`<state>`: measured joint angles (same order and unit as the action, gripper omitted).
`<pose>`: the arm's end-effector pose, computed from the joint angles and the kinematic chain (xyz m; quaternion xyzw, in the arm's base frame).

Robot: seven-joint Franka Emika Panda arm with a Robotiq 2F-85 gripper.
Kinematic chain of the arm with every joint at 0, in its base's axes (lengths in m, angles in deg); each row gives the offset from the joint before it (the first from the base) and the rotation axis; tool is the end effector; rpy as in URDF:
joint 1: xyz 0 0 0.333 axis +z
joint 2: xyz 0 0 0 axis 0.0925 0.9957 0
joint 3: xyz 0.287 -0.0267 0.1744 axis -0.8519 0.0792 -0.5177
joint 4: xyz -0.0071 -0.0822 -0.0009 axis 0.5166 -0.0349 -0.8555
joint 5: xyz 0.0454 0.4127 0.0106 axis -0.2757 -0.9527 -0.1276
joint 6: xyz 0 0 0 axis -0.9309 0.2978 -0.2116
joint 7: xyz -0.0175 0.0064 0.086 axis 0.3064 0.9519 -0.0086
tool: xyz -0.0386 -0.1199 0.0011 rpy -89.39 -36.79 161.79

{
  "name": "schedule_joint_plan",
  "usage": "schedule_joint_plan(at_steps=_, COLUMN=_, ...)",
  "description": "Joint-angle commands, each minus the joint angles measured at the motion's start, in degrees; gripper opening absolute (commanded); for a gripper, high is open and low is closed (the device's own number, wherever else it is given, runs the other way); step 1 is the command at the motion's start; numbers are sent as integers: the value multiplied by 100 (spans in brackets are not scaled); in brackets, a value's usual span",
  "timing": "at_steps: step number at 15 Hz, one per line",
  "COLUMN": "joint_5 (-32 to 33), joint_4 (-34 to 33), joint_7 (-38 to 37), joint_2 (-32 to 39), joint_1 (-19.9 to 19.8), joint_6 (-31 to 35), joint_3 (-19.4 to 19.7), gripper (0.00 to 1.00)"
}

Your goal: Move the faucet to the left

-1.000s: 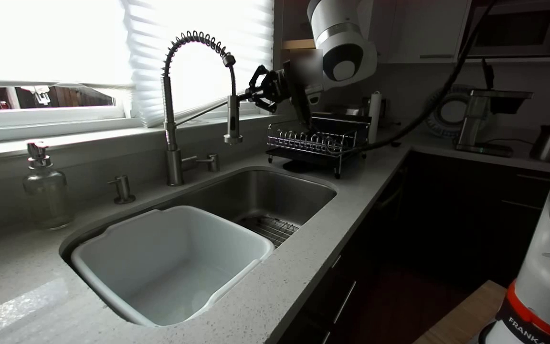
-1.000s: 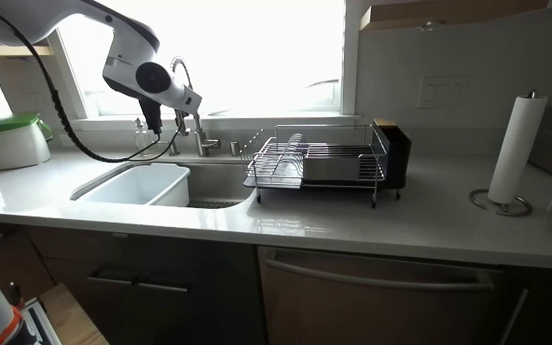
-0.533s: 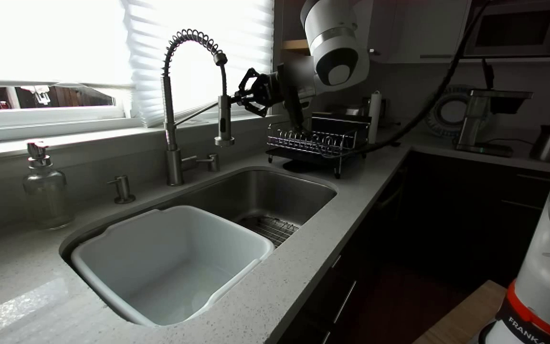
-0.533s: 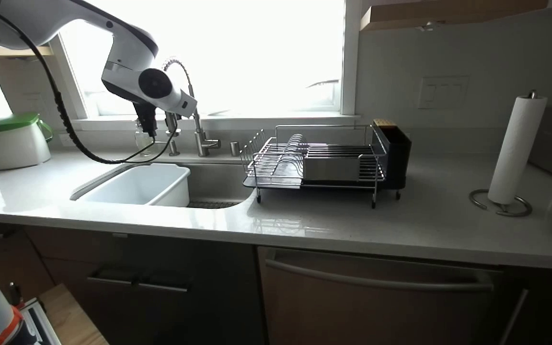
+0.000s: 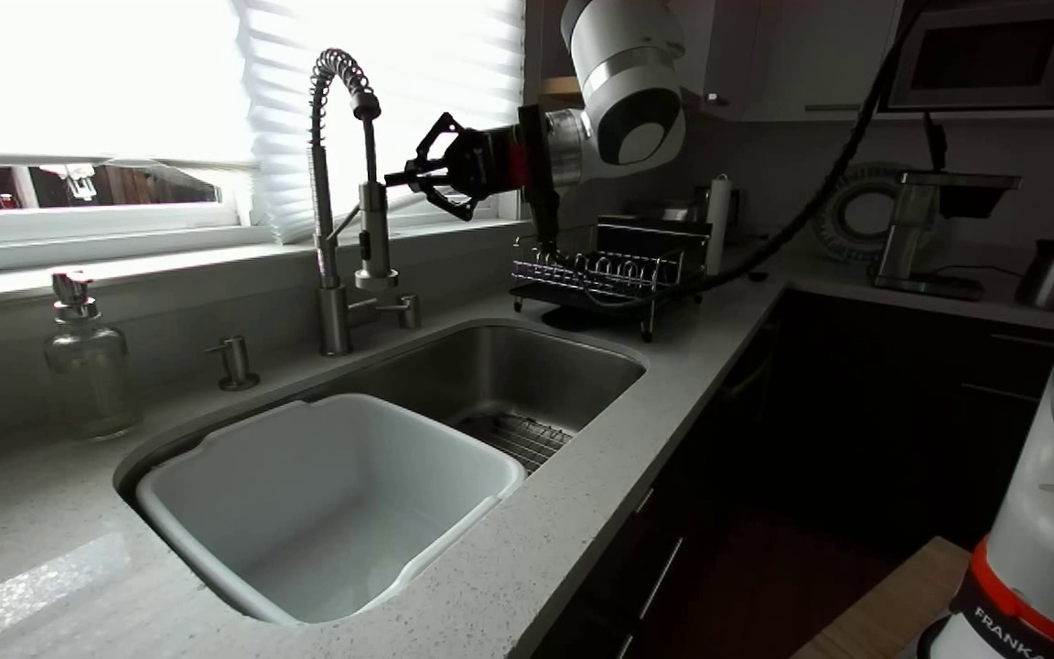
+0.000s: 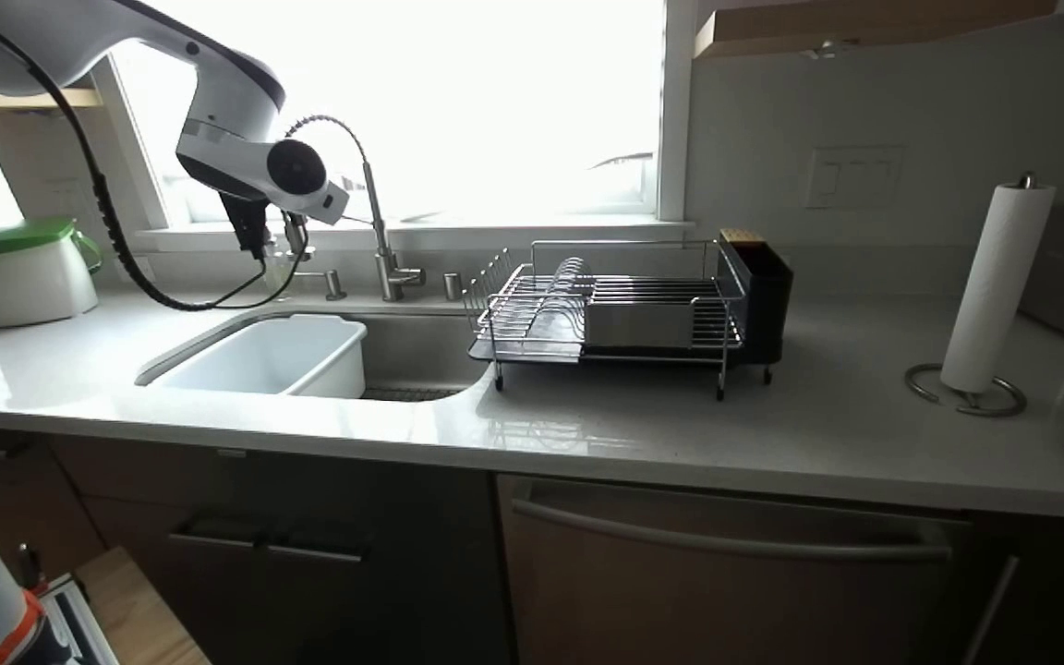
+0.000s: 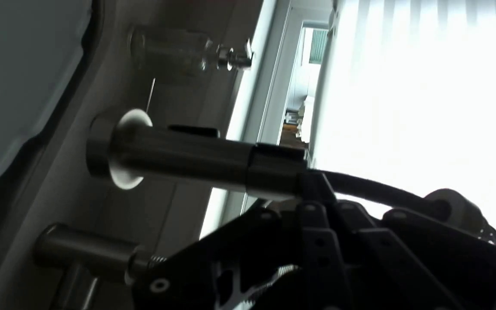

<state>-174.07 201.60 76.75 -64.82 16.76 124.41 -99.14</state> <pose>0.5265 0.2433 0.4868 -0.7688 0.0964 -0.1574 0.6122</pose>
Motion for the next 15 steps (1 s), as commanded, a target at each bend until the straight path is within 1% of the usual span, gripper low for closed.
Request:
schedule_joint_plan(at_steps=1, joint_5=133, joint_4=299, joint_7=-276, joint_2=-187, joint_1=46, joint_6=-328, joint_3=-184, gripper=0)
schedule_joint_plan(at_steps=6, joint_5=43, joint_4=379, joint_7=-24, joint_2=-144, joint_1=119, joint_6=-345, joint_3=-387, gripper=0)
schedule_joint_plan(at_steps=7, joint_5=95, joint_4=399, joint_7=-103, joint_2=-149, joint_1=126, joint_6=-333, joint_3=-414, gripper=0)
schedule_joint_plan(at_steps=8, joint_5=286, joint_4=439, joint_7=-377, joint_2=-179, joint_1=134, joint_6=-283, joint_3=-445, gripper=0)
schedule_joint_plan(at_steps=9, joint_5=724, joint_4=528, joint_7=-767, joint_2=-258, joint_1=136, joint_6=-200, joint_3=-478, gripper=0)
schedule_joint_plan(at_steps=10, joint_5=997, joint_4=581, joint_7=-1055, joint_2=-300, joint_1=122, joint_6=-350, joint_3=-458, gripper=0)
schedule_joint_plan(at_steps=11, joint_5=1438, joint_4=678, joint_7=-1390, joint_2=-406, joint_1=100, joint_6=-395, joint_3=-443, gripper=0)
schedule_joint_plan(at_steps=13, joint_5=2043, joint_4=756, joint_7=-1721, joint_2=-549, joint_1=39, joint_6=-466, joint_3=-379, gripper=0)
schedule_joint_plan(at_steps=15, joint_5=2397, joint_4=749, joint_7=-1819, joint_2=-652, joint_1=-42, joint_6=-354, joint_3=-312, gripper=0)
